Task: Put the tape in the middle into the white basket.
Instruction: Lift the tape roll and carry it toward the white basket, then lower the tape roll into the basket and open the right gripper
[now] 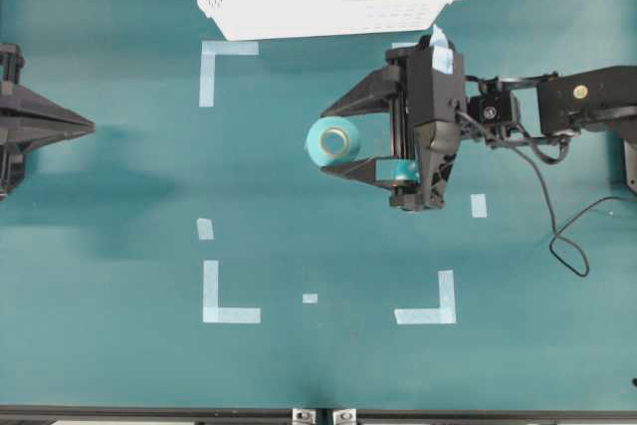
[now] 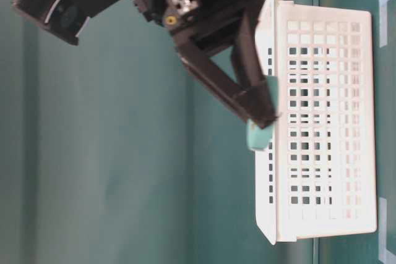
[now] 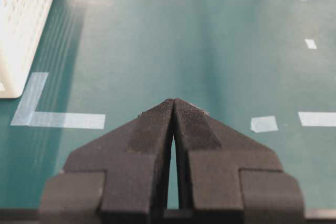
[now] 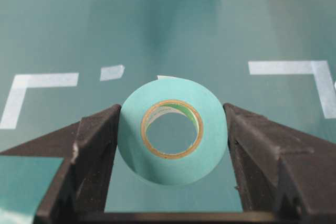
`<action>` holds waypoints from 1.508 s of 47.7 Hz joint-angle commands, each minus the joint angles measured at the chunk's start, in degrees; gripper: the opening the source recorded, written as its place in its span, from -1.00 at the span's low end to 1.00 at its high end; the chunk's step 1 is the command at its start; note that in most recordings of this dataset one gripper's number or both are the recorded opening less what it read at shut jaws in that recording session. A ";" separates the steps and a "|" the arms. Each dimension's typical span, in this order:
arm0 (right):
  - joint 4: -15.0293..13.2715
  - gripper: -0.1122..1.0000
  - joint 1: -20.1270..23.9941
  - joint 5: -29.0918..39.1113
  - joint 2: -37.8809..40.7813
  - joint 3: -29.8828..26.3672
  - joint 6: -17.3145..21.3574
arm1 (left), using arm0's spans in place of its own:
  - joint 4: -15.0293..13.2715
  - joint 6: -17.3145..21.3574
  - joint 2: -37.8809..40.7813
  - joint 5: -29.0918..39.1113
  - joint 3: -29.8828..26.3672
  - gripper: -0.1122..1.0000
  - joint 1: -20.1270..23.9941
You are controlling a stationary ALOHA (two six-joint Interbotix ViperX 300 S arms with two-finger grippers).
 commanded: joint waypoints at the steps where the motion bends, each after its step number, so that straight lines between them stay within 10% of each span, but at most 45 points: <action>1: -0.09 0.41 -0.35 0.70 -2.29 -1.67 0.00 | -0.09 0.00 0.53 -0.53 -0.79 -0.99 0.18; 25: -0.09 0.41 -1.58 1.85 -3.16 -1.67 0.00 | -0.09 0.00 0.44 -0.53 -0.70 -0.99 0.18; 72: -2.99 0.41 -21.88 3.34 -3.08 -1.32 -0.18 | 0.00 0.00 0.44 -0.53 -0.70 -0.99 0.18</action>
